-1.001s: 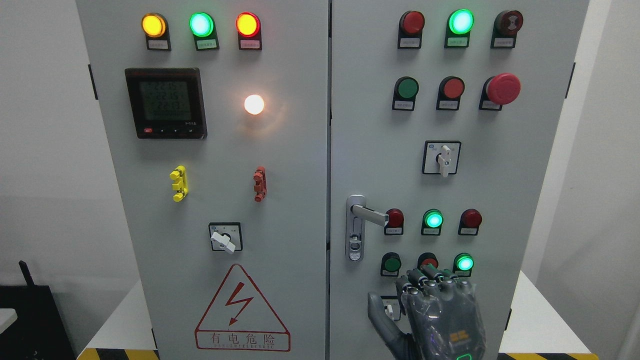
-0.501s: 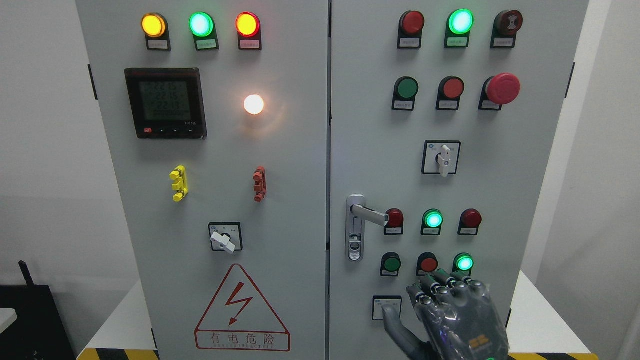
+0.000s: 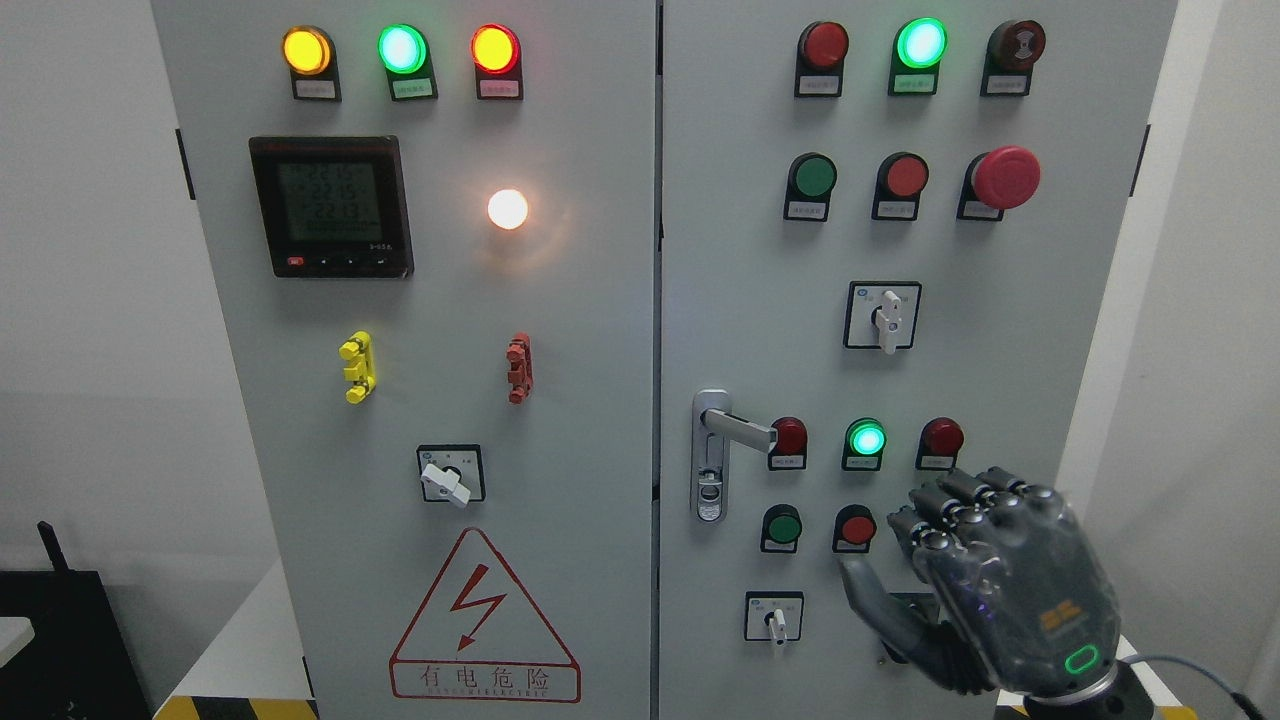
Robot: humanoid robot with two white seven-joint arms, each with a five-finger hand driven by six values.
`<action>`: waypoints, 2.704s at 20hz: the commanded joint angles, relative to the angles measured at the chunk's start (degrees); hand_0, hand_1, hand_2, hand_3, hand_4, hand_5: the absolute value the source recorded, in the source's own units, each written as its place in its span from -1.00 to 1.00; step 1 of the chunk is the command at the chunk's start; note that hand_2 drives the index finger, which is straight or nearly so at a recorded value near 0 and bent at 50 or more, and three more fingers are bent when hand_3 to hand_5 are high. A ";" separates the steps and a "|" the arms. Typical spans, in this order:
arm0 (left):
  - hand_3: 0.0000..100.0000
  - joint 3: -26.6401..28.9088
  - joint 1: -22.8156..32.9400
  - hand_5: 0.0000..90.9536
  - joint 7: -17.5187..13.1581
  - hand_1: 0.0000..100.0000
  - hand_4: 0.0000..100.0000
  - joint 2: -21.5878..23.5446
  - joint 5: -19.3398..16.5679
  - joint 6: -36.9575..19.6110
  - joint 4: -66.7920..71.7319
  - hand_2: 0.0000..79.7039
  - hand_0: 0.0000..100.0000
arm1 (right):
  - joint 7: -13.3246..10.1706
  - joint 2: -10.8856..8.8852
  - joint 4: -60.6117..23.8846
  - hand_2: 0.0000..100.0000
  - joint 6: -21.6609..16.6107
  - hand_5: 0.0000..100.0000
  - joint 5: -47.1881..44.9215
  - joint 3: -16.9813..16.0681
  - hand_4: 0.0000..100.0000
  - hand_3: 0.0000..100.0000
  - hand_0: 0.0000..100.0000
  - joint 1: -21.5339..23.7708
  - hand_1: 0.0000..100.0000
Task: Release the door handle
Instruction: 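Move the open right hand outward beside the cabinet buttons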
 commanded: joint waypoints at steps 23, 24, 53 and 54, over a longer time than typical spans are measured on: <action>-1.00 0.09 -0.18 -1.00 0.05 -0.22 -1.00 0.00 0.00 -0.06 0.53 -1.00 -0.76 | -1.93 -35.53 -3.85 -0.35 0.98 1.00 -47.39 13.92 0.98 0.97 0.06 -2.50 -1.00; -1.00 0.09 -0.18 -1.00 0.05 -0.22 -1.00 0.00 0.00 -0.06 0.53 -1.00 -0.76 | -1.75 -35.53 -4.38 -0.37 1.15 1.00 -47.48 14.01 0.98 0.94 0.06 -2.50 -1.00; -1.00 0.09 -0.18 -1.00 0.05 -0.22 -1.00 0.00 0.00 -0.06 0.53 -1.00 -0.76 | 3.61 -25.69 -6.93 -0.31 24.53 1.00 -52.84 38.35 1.00 0.96 -0.09 -25.79 -1.00; -1.00 0.09 -0.18 -1.00 0.05 -0.22 -1.00 0.00 0.00 -0.06 0.53 -1.00 -0.76 | 3.61 -25.43 -6.93 -0.27 24.62 1.00 -52.84 38.35 1.00 0.98 -0.09 -25.71 -1.00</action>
